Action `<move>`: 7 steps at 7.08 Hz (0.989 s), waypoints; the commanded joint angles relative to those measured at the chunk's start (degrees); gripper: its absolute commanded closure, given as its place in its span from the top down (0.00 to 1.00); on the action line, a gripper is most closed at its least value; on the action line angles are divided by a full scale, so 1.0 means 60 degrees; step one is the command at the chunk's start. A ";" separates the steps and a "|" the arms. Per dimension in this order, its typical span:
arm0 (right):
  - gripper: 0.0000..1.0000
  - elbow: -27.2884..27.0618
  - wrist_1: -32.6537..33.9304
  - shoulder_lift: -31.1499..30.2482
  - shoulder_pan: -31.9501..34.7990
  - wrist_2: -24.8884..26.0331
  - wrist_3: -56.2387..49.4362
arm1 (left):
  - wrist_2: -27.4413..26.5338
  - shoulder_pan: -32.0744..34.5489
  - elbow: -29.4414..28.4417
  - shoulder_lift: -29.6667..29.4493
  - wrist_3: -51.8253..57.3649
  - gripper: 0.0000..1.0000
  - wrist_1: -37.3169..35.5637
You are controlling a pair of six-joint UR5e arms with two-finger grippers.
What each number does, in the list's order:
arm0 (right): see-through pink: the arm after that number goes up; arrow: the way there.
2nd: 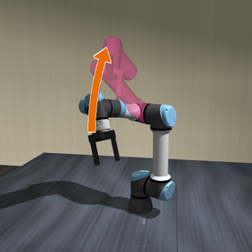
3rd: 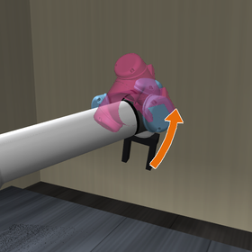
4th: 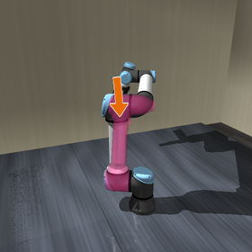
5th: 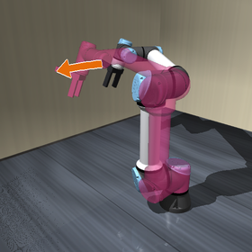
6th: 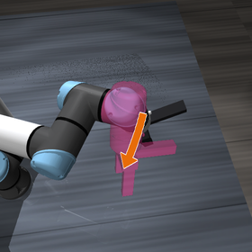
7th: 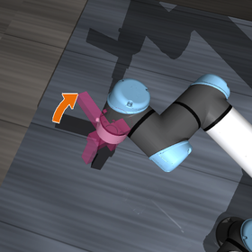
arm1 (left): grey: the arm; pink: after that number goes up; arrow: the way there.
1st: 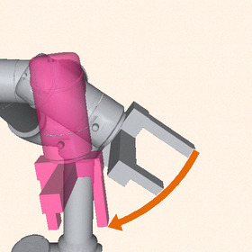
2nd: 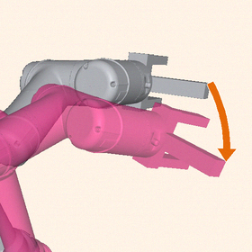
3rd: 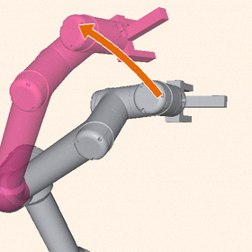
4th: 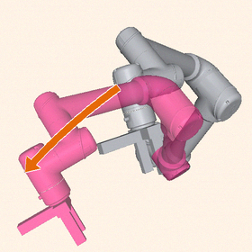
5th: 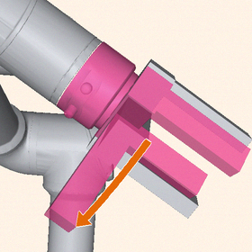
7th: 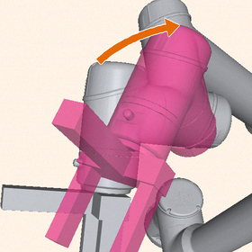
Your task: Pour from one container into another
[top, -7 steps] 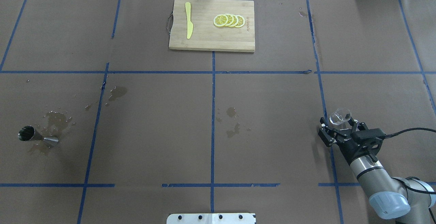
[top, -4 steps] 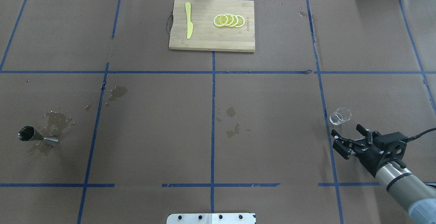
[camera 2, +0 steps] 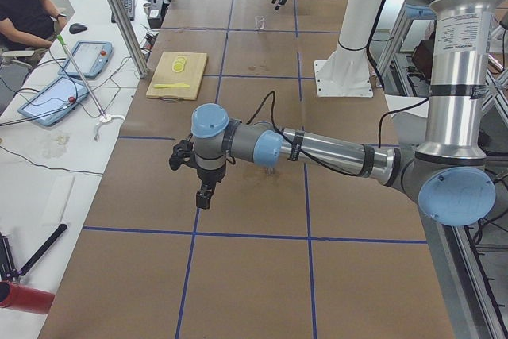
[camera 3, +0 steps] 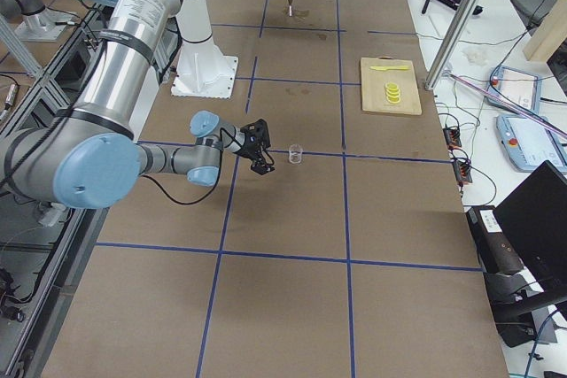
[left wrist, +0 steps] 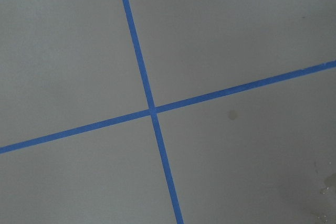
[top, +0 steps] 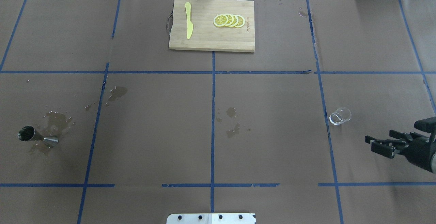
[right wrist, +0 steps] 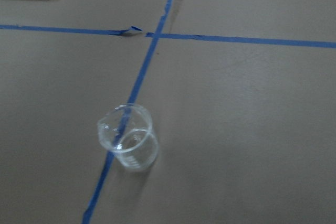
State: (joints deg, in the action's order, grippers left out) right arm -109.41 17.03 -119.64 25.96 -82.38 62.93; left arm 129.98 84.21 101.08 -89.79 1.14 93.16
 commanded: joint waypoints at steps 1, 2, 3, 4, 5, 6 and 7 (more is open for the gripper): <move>1.00 0.1104 0.0540 0.0861 0.4488 -0.4709 -0.2594 | 0.0031 -0.0001 0.0014 -0.0050 0.0000 1.00 0.0000; 1.00 0.1589 0.1647 0.1665 0.6493 -0.6582 -0.3826 | 0.0031 -0.0001 -0.0001 -0.0064 0.0000 1.00 -0.0014; 1.00 0.1739 0.3514 0.2572 0.8022 -0.7848 -0.5448 | 0.0031 -0.0001 -0.0059 -0.0065 0.0000 1.00 -0.0029; 1.00 0.1740 0.5810 0.3350 0.9052 -0.8499 -0.7102 | 0.0046 -0.0001 -0.0074 -0.0065 0.0000 1.00 -0.0101; 1.00 0.1740 0.7994 0.4039 0.9730 -0.8810 -0.8946 | 0.0061 0.0042 0.0027 -0.0079 0.0000 1.00 -0.0726; 1.00 0.1755 1.0626 0.4771 1.0215 -0.9234 -1.0328 | 0.0090 0.0115 0.0246 -0.0123 0.0014 1.00 -0.1936; 1.00 0.1770 1.2769 0.5446 1.0771 -0.9340 -1.1922 | 0.0134 0.0261 0.0262 0.0065 0.0566 1.00 -0.2064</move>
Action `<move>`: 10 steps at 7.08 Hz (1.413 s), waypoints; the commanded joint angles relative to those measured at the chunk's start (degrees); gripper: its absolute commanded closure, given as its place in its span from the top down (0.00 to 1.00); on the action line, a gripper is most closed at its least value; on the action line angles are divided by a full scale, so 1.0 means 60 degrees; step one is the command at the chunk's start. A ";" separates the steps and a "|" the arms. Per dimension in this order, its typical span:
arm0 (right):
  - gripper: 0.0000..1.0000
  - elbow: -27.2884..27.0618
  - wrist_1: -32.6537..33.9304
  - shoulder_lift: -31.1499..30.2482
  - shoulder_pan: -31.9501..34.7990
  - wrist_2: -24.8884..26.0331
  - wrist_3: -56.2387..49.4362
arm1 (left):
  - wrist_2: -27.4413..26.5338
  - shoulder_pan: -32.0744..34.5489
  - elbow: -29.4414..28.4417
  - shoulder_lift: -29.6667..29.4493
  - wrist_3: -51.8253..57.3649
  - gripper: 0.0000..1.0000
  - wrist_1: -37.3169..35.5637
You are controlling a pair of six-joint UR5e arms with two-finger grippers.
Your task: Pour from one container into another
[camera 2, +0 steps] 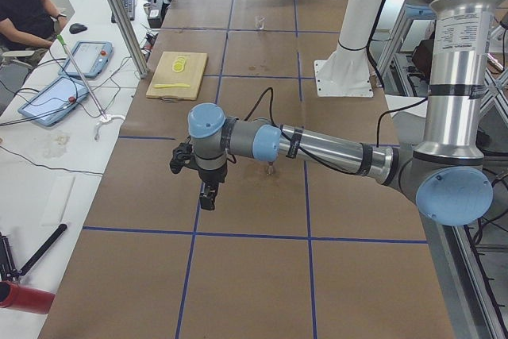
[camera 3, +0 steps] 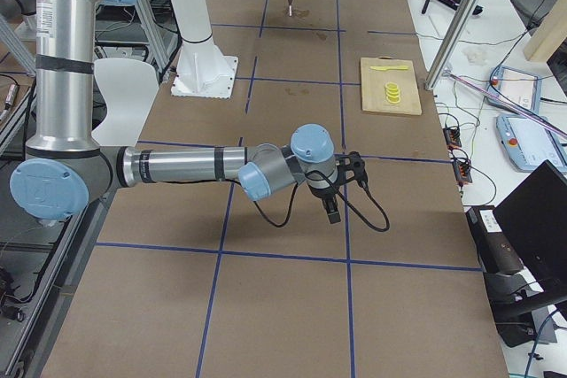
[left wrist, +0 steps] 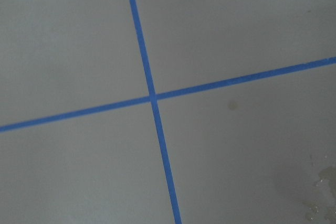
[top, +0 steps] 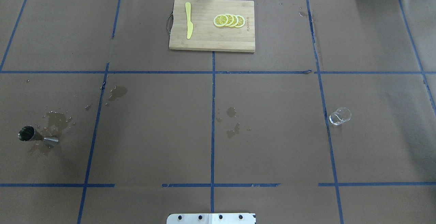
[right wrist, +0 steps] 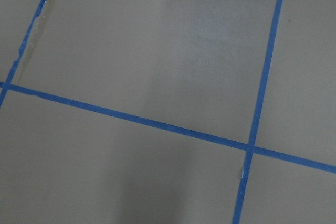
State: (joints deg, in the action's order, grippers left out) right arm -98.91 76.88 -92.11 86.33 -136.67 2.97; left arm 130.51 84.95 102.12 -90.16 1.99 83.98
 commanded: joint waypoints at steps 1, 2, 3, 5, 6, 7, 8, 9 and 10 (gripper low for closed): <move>1.00 0.0020 0.3541 0.0908 0.0787 -0.0307 -0.2250 | 0.0393 0.0269 -0.0071 0.0217 0.1546 1.00 -0.0607; 1.00 0.0194 0.4013 0.0952 0.0788 -0.0379 -0.2253 | 0.0454 0.0604 0.0015 0.0551 0.1920 1.00 -0.0564; 1.00 0.0268 0.4075 0.0865 0.0774 -0.0511 -0.2195 | 0.0513 0.0680 0.0059 0.0670 0.1952 1.00 -0.0534; 1.00 0.0676 0.4004 0.0704 0.0774 -0.0687 -0.1729 | 0.1055 0.0696 0.0059 0.0905 0.1953 1.00 -0.0505; 1.00 0.0708 0.3930 0.0703 0.0774 -0.0905 -0.1697 | 0.1055 0.0696 0.0059 0.0920 0.1938 1.00 -0.0505; 1.00 0.0723 0.3915 0.0703 0.0759 -0.0893 -0.1711 | 0.1055 0.0696 0.0059 0.0906 0.1924 1.00 -0.0505; 1.00 0.0723 0.3915 0.0689 0.0715 -0.0835 -0.1754 | 0.1055 0.0696 0.0074 0.0906 0.1909 1.00 -0.0505; 1.00 0.0723 0.3900 0.0659 0.0642 -0.0820 -0.1769 | 0.1055 0.0696 0.0089 0.0891 0.1865 1.00 -0.0505; 1.00 0.0723 0.3886 0.0659 0.0598 -0.0732 -0.1784 | 0.1055 0.0696 0.0089 0.0891 0.1865 1.00 -0.0505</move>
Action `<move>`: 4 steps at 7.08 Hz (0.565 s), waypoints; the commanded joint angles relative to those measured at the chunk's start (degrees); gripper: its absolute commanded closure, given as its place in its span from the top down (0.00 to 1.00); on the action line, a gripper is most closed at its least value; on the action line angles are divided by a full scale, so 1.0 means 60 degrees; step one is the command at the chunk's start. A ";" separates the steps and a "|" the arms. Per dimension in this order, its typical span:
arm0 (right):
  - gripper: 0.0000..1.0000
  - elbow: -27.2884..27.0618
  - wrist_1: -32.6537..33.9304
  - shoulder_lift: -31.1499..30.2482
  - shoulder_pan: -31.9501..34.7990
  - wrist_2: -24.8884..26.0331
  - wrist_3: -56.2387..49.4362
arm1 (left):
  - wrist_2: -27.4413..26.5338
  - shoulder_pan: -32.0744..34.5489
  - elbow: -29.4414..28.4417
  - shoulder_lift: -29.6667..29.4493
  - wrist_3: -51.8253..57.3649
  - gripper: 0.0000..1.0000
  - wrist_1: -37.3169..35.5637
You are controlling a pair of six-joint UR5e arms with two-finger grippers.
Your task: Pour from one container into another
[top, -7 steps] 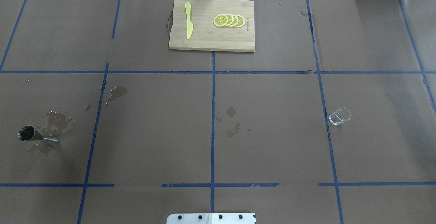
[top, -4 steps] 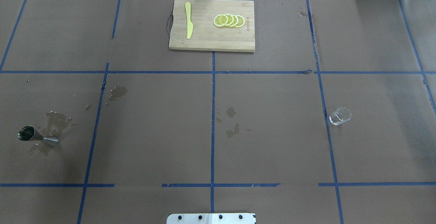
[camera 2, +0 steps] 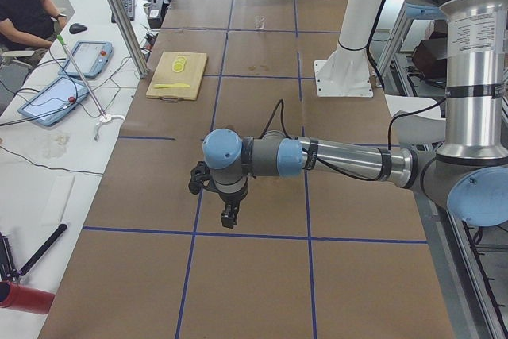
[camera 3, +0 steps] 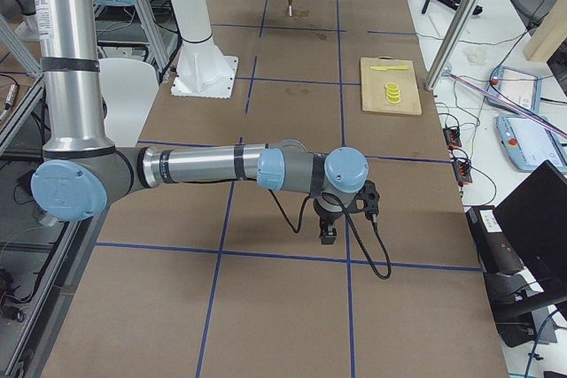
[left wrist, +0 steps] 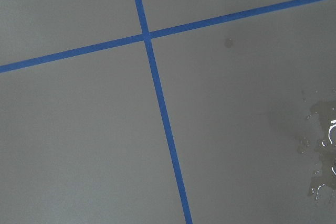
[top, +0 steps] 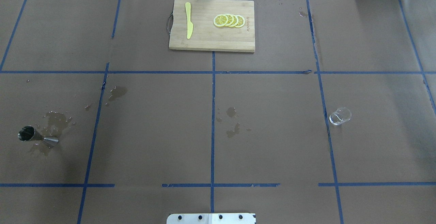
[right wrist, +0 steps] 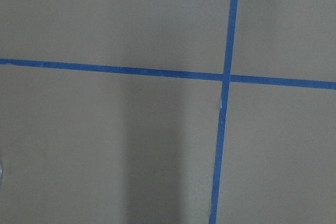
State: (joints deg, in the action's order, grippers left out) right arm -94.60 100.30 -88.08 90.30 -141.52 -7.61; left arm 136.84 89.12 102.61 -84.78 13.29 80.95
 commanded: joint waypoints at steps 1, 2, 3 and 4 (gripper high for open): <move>1.00 0.0019 -0.0293 -0.0027 -0.0123 0.0323 -0.0021 | 0.0001 0.0000 0.0007 -0.0021 -0.0018 1.00 0.0000; 1.00 0.0034 -0.0369 -0.0027 -0.0124 0.0355 -0.0021 | 0.0001 0.0000 -0.0007 -0.0035 -0.0018 1.00 0.0000; 1.00 0.0034 -0.0369 -0.0027 -0.0124 0.0355 -0.0006 | 0.0001 0.0000 -0.0007 -0.0035 -0.0018 1.00 0.0000; 1.00 0.0034 -0.0369 -0.0027 -0.0124 0.0369 -0.0006 | -0.0013 0.0000 -0.0007 -0.0079 -0.0032 1.00 0.0000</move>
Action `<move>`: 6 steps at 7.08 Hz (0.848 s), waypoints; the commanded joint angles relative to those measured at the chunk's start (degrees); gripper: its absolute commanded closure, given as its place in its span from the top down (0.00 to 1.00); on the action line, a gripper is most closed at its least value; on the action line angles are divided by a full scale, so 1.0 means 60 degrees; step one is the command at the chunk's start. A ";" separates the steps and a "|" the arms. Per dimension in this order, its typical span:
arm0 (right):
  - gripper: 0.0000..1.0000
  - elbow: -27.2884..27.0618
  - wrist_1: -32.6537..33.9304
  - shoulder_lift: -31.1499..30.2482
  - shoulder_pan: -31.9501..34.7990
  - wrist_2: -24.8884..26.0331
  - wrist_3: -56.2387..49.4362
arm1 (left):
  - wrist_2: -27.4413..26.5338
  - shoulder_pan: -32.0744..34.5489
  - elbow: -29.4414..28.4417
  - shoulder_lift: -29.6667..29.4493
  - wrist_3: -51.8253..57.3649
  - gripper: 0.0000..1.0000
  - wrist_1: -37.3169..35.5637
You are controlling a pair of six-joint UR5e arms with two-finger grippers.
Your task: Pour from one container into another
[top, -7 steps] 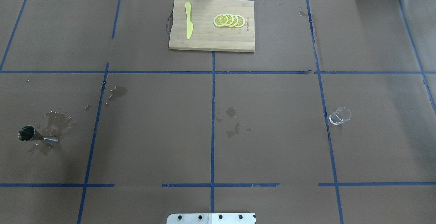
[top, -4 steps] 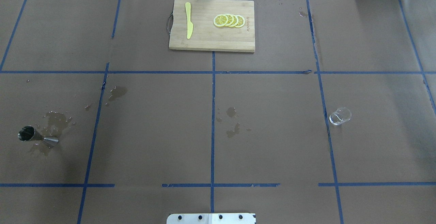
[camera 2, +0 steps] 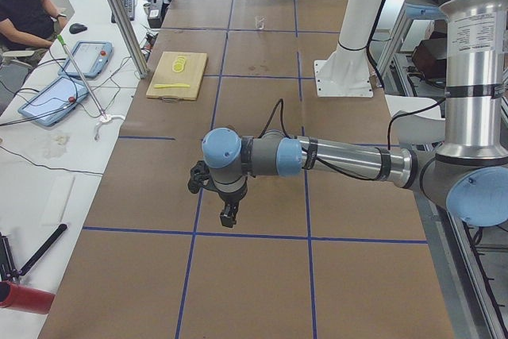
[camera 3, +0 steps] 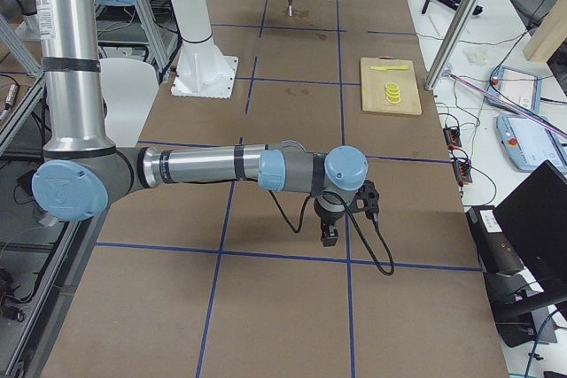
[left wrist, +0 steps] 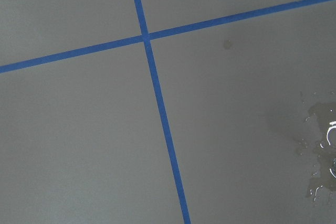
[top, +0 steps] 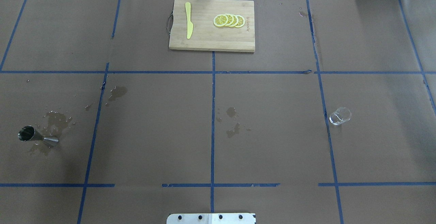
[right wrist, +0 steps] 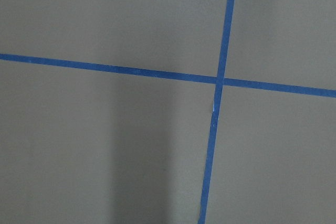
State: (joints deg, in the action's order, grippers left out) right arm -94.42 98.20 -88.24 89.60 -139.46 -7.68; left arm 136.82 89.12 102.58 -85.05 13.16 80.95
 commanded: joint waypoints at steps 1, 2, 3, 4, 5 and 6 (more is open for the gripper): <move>1.00 0.0033 -0.0019 0.0014 -0.0006 0.0039 0.0019 | -0.0011 0.0000 -0.0002 -0.0048 -0.0011 1.00 0.0000; 1.00 0.0047 -0.0019 0.0028 -0.0006 0.0054 0.0020 | -0.0026 0.0000 -0.0002 -0.0063 -0.0025 1.00 0.0000; 1.00 0.0062 -0.0019 0.0043 -0.0006 0.0069 0.0034 | -0.0040 0.0000 -0.0002 -0.0092 -0.0040 1.00 0.0000; 1.00 0.0062 -0.0019 0.0043 -0.0006 0.0069 0.0034 | -0.0069 0.0000 0.0027 -0.0121 -0.0040 1.00 0.0000; 1.00 0.0062 -0.0019 0.0043 -0.0006 0.0069 0.0049 | -0.0070 0.0000 0.0013 -0.0122 -0.0040 1.00 0.0000; 1.00 0.0062 -0.0019 0.0043 -0.0006 0.0069 0.0034 | -0.0084 -0.0014 -0.0059 -0.0122 -0.0069 1.00 0.0000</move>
State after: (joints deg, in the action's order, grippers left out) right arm -94.05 98.09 -87.98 89.56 -139.05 -7.44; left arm 136.41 89.11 102.55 -85.74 12.88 80.95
